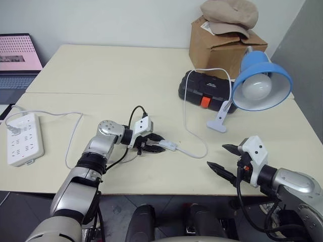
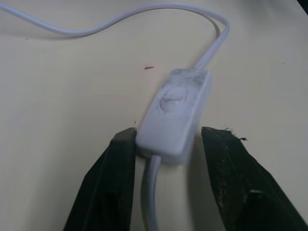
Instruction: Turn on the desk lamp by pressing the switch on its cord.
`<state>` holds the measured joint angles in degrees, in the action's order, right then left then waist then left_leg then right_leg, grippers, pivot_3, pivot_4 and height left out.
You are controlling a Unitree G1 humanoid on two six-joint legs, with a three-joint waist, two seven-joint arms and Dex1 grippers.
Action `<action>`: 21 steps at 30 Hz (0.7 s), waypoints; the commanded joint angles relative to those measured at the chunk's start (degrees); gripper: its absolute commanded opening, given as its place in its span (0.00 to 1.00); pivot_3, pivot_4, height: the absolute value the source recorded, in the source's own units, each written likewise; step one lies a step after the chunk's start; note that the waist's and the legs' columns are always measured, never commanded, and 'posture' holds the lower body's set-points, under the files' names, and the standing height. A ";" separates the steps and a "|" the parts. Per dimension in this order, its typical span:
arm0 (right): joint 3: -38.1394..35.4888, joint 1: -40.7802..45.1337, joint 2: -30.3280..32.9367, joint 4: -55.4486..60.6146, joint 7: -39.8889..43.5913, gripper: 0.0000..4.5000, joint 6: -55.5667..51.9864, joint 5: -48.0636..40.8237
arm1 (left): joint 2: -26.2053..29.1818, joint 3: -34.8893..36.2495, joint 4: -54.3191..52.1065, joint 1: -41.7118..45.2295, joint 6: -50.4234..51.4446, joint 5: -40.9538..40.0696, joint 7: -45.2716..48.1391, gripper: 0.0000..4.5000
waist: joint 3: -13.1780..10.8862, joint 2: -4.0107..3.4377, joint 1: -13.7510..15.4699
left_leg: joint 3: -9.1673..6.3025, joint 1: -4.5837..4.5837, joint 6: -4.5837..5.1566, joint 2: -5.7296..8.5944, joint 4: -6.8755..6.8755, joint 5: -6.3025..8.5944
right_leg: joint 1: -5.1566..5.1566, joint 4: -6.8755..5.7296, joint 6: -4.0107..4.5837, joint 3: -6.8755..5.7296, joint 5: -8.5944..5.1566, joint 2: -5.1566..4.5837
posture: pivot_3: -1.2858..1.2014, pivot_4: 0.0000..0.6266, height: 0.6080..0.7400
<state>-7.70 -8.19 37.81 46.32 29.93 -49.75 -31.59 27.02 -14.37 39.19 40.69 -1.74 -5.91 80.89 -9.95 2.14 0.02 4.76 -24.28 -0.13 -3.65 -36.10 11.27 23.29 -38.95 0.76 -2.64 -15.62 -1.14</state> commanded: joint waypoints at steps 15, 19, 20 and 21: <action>0.87 4.66 -7.81 1.84 -6.57 1.00 -6.69 -9.06 | 0.96 7.82 -30.57 -9.48 12.50 -2.80 -17.25 0.25 | 0.00 0.00 -0.14 | -0.02 0.00 0.00 -0.04 -0.01 0.00 | -0.01 -0.02 -0.03 0.02 0.02 -0.01 | 0.52 0.24 1.00; 1.23 10.17 -17.96 -2.67 -15.05 1.00 -12.00 -13.18 | -0.78 8.29 -40.71 -12.69 21.08 -3.01 -24.50 0.25 | 0.01 0.01 -0.29 | -0.01 0.04 -0.01 -0.06 -0.03 -0.01 | -0.02 -0.06 -0.07 0.09 0.05 -0.02 | 0.52 0.24 1.00; 1.12 11.46 -20.48 -3.83 -16.64 1.00 -12.50 -13.96 | -1.02 8.25 -42.38 -13.23 22.87 -3.26 -25.48 0.25 | 0.01 0.01 -0.29 | -0.01 0.05 -0.01 -0.05 -0.03 -0.01 | -0.02 -0.06 -0.08 0.09 0.06 -0.02 | 0.52 0.24 1.00; 0.78 12.67 -23.20 -5.19 -18.19 1.00 -13.06 -15.30 | -1.27 8.20 -43.83 -13.69 24.39 -3.57 -26.33 0.25 | 0.01 0.01 -0.29 | -0.01 0.07 -0.01 -0.06 -0.02 -0.02 | -0.02 -0.07 -0.08 0.10 0.06 -0.01 | 0.52 0.24 1.00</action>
<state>-5.77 3.06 16.75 41.87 14.40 -61.93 -44.06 25.91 -6.93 -0.68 27.14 20.12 -8.23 56.60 -9.94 2.15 -0.28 4.75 -24.20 -0.15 -3.71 -36.12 11.25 23.27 -39.04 0.68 -2.54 -15.56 -1.16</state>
